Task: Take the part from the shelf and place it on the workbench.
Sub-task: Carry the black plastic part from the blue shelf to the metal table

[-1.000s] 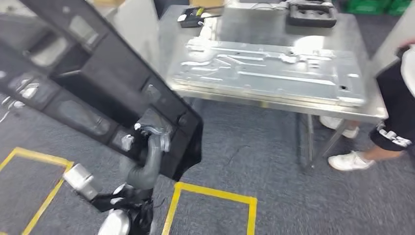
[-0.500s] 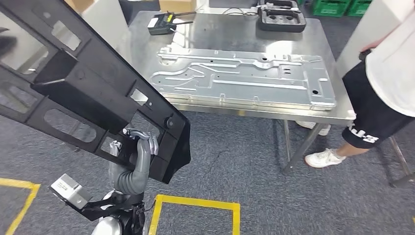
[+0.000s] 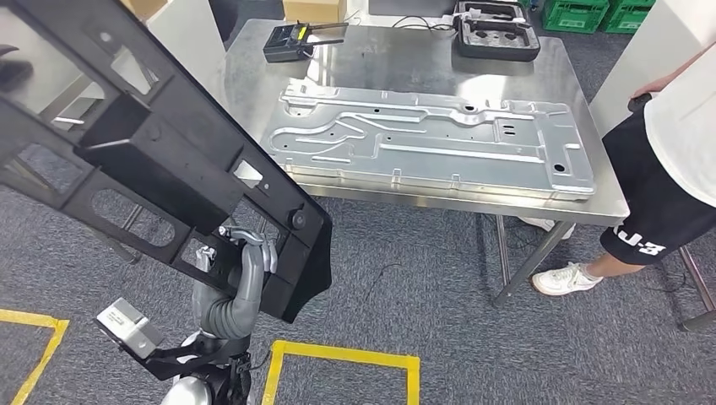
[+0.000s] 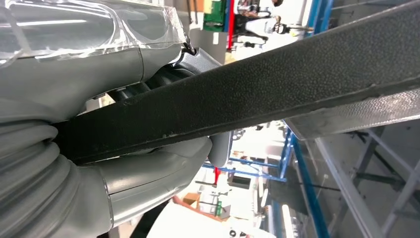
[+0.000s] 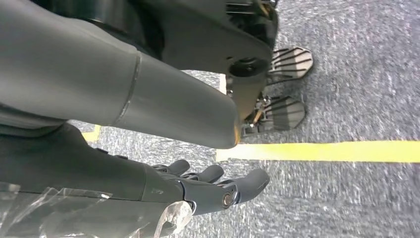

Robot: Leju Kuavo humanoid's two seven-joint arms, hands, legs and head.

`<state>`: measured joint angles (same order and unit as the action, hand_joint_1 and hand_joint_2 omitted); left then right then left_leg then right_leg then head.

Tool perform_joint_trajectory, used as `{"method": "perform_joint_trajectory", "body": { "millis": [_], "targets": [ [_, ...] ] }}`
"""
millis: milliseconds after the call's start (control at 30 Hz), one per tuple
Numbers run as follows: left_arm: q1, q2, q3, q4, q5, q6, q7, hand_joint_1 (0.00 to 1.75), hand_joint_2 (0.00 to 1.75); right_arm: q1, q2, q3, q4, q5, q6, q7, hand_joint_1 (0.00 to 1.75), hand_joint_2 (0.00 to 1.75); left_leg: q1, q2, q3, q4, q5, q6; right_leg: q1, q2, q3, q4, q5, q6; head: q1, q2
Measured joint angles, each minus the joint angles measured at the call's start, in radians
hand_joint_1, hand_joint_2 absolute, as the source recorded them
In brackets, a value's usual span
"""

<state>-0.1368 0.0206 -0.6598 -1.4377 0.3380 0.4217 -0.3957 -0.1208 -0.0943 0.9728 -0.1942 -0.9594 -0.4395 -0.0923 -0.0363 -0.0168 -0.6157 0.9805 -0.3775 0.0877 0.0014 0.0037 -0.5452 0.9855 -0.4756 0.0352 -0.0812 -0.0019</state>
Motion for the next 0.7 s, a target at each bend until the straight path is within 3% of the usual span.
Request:
{"method": "perform_joint_trajectory", "body": {
  "millis": [67, 133, 233, 267, 300, 333, 400, 467, 500, 633, 700],
  "targets": [
    [0.003, 0.002, 0.0, 0.0, 0.001, 0.001, 0.002, 1.75, 1.75, -0.001, 0.003, 0.0, 0.0, 0.0, 0.0, 0.0, 0.0, 0.0, -0.001, 0.0, -0.002, 0.003, -0.002, -0.005, -0.004, 0.001, 0.001, -0.004, 0.006, -0.007, 0.001, 0.0],
    [0.003, 0.004, 0.0, 0.0, 0.001, 0.001, 0.003, 1.75, 1.75, -0.001, 0.006, 0.0, 0.0, 0.0, 0.0, 0.0, 0.0, 0.0, 0.003, 0.0, -0.018, 0.044, -0.033, -0.019, -0.012, -0.001, 0.001, -0.007, 0.012, -0.016, -0.003, 0.0],
    [0.006, 0.008, 0.0, 0.0, 0.001, 0.001, 0.003, 1.75, 1.75, 0.0, 0.008, 0.0, 0.0, 0.0, -0.001, 0.0, 0.0, 0.0, 0.025, 0.001, -0.094, 0.238, -0.134, -0.05, -0.018, -0.001, 0.0, -0.008, 0.015, -0.02, -0.008, 0.0],
    [0.007, 0.009, 0.0, 0.001, 0.001, 0.001, 0.003, 1.75, 1.75, 0.001, 0.009, 0.0, 0.0, 0.0, -0.001, 0.0, 0.0, 0.0, 0.032, 0.001, -0.114, 0.291, -0.153, -0.057, -0.02, 0.0, -0.001, -0.008, 0.015, -0.02, -0.008, 0.0],
    [0.008, 0.011, 0.0, 0.001, 0.0, 0.001, 0.003, 1.75, 1.75, 0.002, 0.009, 0.0, 0.0, 0.0, -0.001, 0.0, 0.0, 0.0, 0.039, 0.002, -0.117, 0.307, -0.153, -0.064, -0.023, 0.0, 0.0, -0.008, 0.015, -0.019, -0.008, 0.0],
    [0.008, 0.012, 0.0, 0.001, -0.001, 0.001, 0.004, 1.75, 1.75, 0.002, 0.01, 0.0, 0.0, 0.0, 0.0, 0.0, 0.0, 0.0, 0.044, 0.002, -0.099, 0.278, -0.134, -0.069, -0.026, 0.0, 0.001, -0.007, 0.015, -0.017, -0.008, 0.0],
    [0.008, 0.014, 0.0, 0.001, -0.006, 0.001, 0.009, 1.75, 1.75, 0.002, 0.01, 0.0, 0.0, -0.001, -0.001, 0.0, 0.0, 0.0, 0.051, 0.002, -0.021, 0.131, -0.074, -0.077, -0.032, 0.003, 0.005, -0.007, 0.013, -0.009, -0.009, 0.0],
    [0.007, 0.015, -0.001, 0.0, -0.015, 0.001, 0.02, 1.75, 1.75, 0.001, 0.009, 0.0, 0.0, -0.002, -0.001, 0.001, 0.0, 0.0, 0.05, 0.0, 0.037, 0.018, -0.044, -0.075, -0.033, 0.006, 0.004, -0.007, 0.012, 0.005, -0.009, 0.0],
    [0.006, 0.015, -0.001, 0.0, -0.018, 0.001, 0.025, 1.75, 1.75, 0.0, 0.008, 0.0, 0.0, -0.002, -0.001, 0.003, 0.0, 0.0, 0.049, 0.0, 0.045, -0.001, -0.044, -0.074, -0.031, 0.007, 0.002, -0.005, 0.009, 0.007, -0.009, 0.0],
    [0.002, 0.015, -0.001, 0.0, -0.031, 0.0, 0.038, 1.75, 1.75, 0.001, 0.004, 0.0, 0.0, 0.0, -0.001, 0.005, 0.0, 0.0, 0.048, -0.001, 0.045, -0.006, -0.042, -0.072, -0.026, 0.009, 0.002, -0.009, 0.012, -0.018, -0.007, 0.0],
    [-0.003, 0.015, -0.001, -0.001, -0.039, -0.001, 0.041, 1.75, 1.75, 0.001, 0.004, 0.0, 0.0, 0.002, -0.001, 0.004, 0.0, 0.0, 0.047, -0.001, 0.045, -0.006, -0.043, -0.067, -0.027, 0.009, 0.006, -0.016, 0.015, -0.014, -0.006, 0.0]
  ]
}}
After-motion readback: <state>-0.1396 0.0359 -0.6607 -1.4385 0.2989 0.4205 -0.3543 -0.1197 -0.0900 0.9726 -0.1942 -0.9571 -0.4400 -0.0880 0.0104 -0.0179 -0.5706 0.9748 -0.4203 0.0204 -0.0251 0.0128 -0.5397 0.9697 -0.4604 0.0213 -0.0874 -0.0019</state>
